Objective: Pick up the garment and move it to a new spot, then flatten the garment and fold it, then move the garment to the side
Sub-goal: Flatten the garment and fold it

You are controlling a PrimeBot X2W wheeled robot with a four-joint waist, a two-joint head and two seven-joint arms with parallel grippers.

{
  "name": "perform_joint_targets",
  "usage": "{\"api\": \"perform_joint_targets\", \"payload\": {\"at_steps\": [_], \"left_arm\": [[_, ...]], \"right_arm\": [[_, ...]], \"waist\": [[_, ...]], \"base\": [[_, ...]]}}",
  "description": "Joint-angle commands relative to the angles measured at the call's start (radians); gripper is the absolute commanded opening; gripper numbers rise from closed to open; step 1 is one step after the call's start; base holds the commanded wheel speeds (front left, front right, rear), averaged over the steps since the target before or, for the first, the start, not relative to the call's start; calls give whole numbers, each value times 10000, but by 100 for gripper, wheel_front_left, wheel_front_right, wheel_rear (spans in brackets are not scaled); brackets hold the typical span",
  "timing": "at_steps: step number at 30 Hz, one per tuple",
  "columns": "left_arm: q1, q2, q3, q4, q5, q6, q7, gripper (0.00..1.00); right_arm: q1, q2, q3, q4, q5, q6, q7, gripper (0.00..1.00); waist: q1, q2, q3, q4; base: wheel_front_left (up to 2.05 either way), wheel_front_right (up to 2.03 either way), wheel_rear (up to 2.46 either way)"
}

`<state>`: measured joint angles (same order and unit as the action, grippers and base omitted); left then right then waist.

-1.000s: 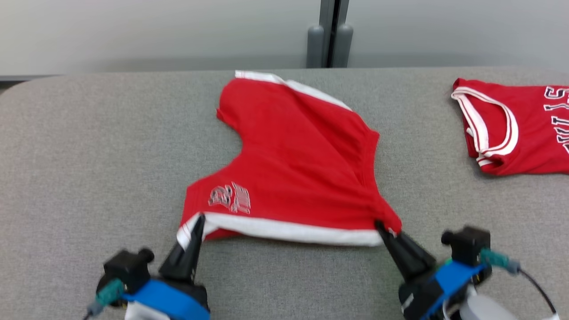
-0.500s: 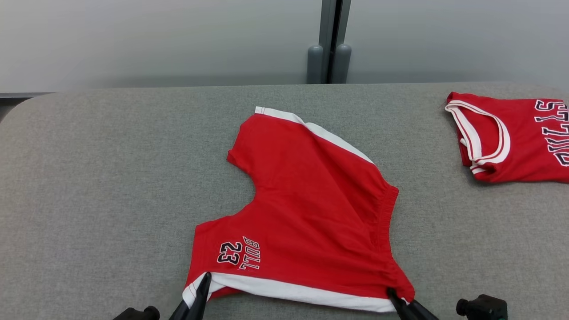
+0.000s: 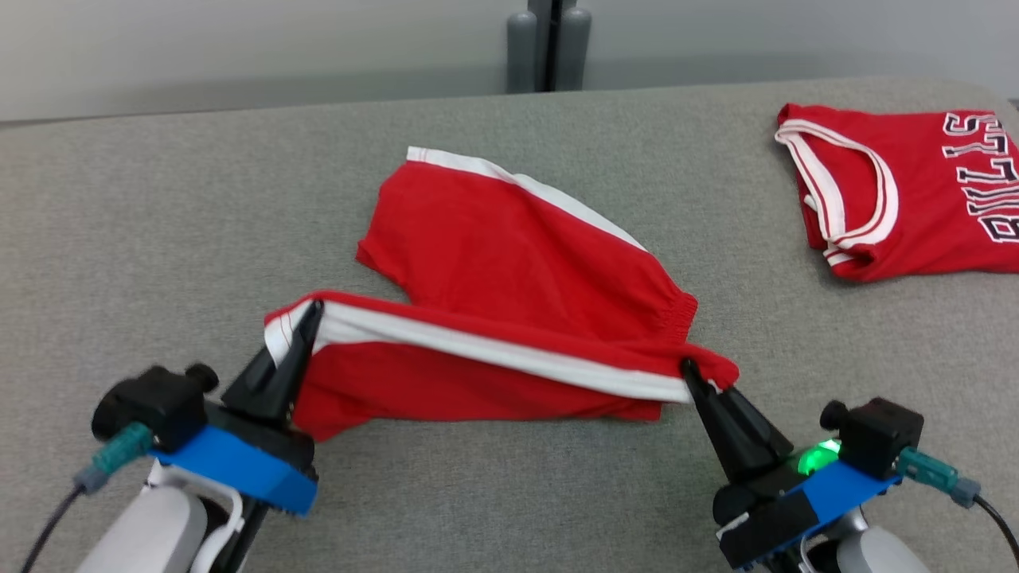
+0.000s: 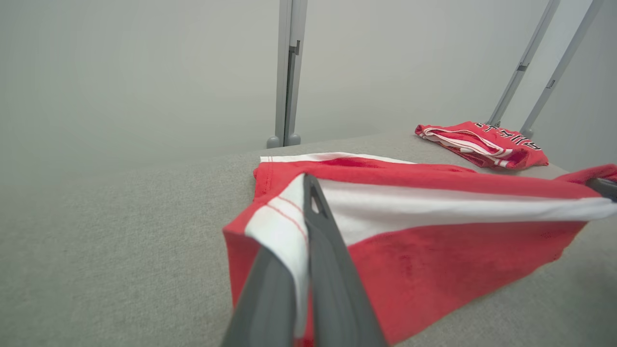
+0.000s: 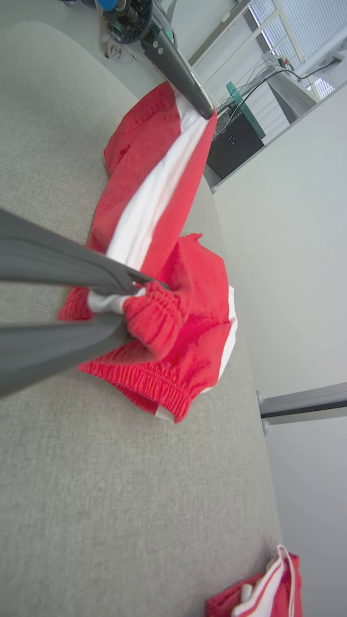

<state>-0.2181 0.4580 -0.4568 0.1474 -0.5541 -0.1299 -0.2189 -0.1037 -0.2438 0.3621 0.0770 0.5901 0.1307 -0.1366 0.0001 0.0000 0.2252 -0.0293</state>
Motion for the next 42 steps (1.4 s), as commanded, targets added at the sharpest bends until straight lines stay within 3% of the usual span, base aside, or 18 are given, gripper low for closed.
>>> {"api": "perform_joint_targets", "payload": {"at_steps": [1, 9, 15, 27, 28, 29, 30, 36, 42], "left_arm": [[-443, 62, 25, -45, -248, -12, 76, 0], [-3210, 559, -235, 817, -980, -10, 786, 0], [-5180, 1068, -1029, 1737, -1393, -11, 1299, 0], [-7420, 1647, -2699, 3475, -2469, -9, 967, 0], [-7508, 1648, -2846, 3625, -2526, -9, 887, 0], [-7578, 1639, -2940, 3772, -2571, -9, 802, 76], [-7627, 1620, -3032, 3973, -2619, -9, 676, 100], [-7520, 1532, -3576, 4611, -3095, -11, 85, 100], [-7228, 1869, -3583, 4745, -3662, -11, -305, 100]], "right_arm": [[-307, 95, -123, 71, -117, 2, 10, 0], [-2422, 1086, -532, 1039, -536, 0, 67, 0], [-3963, 1678, -442, 2100, -849, 2, -55, 0], [-5635, 1906, 120, 3616, -306, 0, -718, 0], [-5693, 1907, 204, 3689, -254, 0, -781, 25], [-5718, 1908, 286, 3775, -220, 2, -803, 100], [-5707, 1909, 325, 3854, -265, 0, -817, 100], [-4918, 1914, 105, 3793, -837, 3, -946, 100], [-3706, 1694, -717, 2458, -1812, 3, -1118, 100]], "waist": [[-1, 0, 171, -74], [-1, 0, 1559, -846], [-1, 0, 2399, -1433], [-1, 0, 3118, -2034], [-1, 0, 3111, -2046], [-1, 0, 3078, -2051], [-1, 0, 3029, -2050], [-1, 0, 2526, -2026], [-1, 0, 2027, -2092]], "base": [[0, 0, 0], [0, 0, 0], [0, 0, 0], [0, 0, 0], [0, 0, 0], [0, 0, 0], [0, 0, 0], [0, 0, 0], [0, 0, 0]]}}
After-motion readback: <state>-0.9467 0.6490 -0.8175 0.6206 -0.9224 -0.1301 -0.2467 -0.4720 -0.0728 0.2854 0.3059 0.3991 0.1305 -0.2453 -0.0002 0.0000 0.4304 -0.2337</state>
